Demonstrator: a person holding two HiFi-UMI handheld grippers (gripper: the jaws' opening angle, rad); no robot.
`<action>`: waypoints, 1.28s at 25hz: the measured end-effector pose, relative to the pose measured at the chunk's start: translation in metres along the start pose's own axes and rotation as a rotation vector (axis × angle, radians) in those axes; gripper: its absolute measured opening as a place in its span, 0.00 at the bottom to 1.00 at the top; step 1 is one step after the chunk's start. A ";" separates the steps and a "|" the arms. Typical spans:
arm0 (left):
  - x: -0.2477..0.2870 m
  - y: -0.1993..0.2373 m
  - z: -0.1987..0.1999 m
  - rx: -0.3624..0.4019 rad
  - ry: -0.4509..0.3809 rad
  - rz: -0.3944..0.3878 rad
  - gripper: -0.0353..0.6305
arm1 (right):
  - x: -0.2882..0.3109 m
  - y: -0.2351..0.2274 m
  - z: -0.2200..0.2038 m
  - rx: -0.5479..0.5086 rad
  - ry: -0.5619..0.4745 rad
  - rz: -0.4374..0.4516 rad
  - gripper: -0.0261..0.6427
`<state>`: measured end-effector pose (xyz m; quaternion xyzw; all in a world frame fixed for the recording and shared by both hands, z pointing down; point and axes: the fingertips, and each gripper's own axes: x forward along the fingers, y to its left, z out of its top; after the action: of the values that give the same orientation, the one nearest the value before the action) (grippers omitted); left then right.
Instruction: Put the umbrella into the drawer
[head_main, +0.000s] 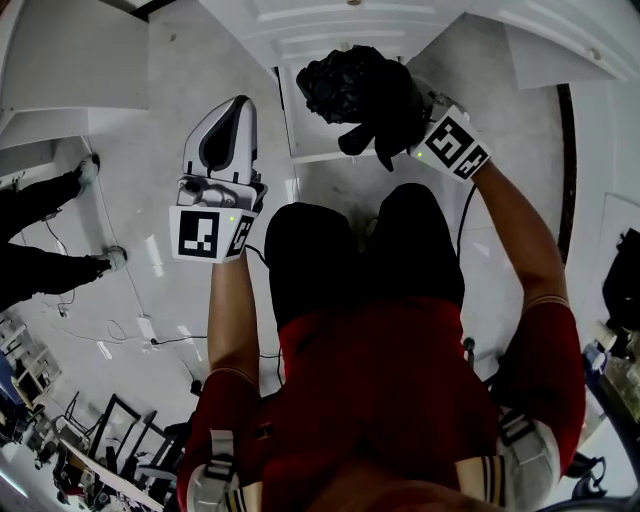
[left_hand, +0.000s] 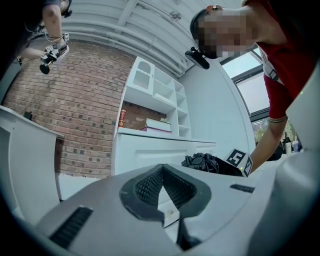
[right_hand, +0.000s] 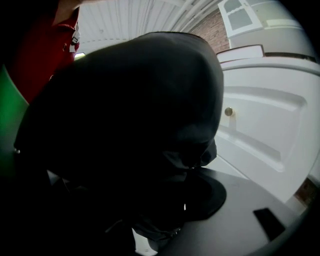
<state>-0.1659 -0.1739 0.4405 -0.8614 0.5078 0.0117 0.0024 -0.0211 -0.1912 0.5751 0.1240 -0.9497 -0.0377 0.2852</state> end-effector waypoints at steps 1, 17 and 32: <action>0.001 0.002 -0.007 0.003 -0.002 -0.001 0.06 | 0.006 0.000 -0.007 -0.009 0.011 0.007 0.42; 0.010 0.015 -0.117 0.019 -0.032 0.006 0.06 | 0.094 -0.004 -0.128 -0.165 0.190 0.066 0.42; 0.006 0.020 -0.190 0.026 -0.039 0.004 0.06 | 0.171 -0.025 -0.223 -0.262 0.362 0.065 0.42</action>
<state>-0.1769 -0.1913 0.6304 -0.8600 0.5093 0.0217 0.0234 -0.0303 -0.2589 0.8489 0.0598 -0.8735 -0.1287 0.4656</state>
